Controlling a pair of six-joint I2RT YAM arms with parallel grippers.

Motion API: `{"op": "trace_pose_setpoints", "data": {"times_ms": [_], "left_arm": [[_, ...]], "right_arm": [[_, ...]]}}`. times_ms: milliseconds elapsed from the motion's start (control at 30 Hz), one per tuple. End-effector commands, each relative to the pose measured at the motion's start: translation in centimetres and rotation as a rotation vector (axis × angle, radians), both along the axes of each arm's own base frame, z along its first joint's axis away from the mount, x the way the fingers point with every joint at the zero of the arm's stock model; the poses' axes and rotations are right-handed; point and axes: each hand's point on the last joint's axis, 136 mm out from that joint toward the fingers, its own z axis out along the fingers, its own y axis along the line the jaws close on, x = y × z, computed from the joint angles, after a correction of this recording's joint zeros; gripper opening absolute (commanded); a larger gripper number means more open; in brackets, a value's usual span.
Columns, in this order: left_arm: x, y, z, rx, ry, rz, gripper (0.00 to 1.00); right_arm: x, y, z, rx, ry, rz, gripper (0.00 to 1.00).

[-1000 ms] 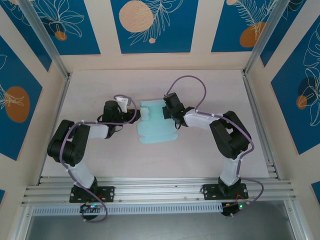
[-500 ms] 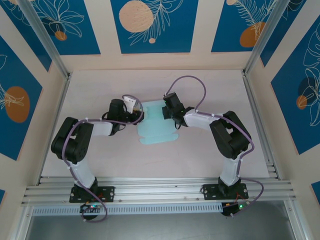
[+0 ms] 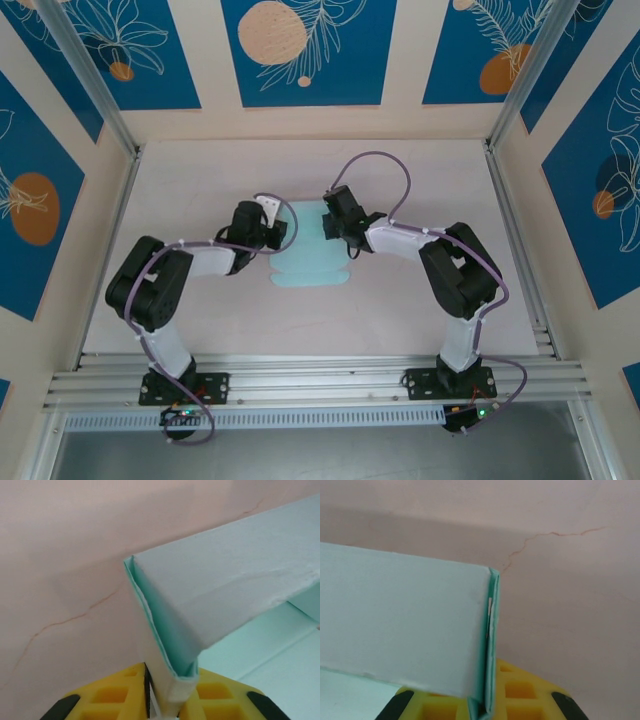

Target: Fold the paper box

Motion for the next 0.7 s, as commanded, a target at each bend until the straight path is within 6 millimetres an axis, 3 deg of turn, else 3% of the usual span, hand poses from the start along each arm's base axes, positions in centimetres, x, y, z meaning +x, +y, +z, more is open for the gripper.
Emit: {"op": "trace_pose_setpoints", "data": {"times_ms": [0,267,500,667], "left_arm": [[0.7,0.1,3.2,0.005,-0.121,0.083,0.18],[0.7,1.5,4.0,0.098,-0.158,0.252,0.14],[0.1,5.3,4.1,0.127,-0.142,0.52,0.14],[-0.5,8.4,4.5,0.141,-0.125,0.727,0.12]], "right_arm": [[-2.7,1.6,0.2,0.036,0.095,0.019,0.04],[-4.9,1.8,0.7,0.025,0.162,-0.036,0.0],[-6.5,0.9,0.7,-0.014,0.213,-0.116,0.0],[-7.4,1.5,1.4,0.002,0.225,-0.104,0.0]]}}
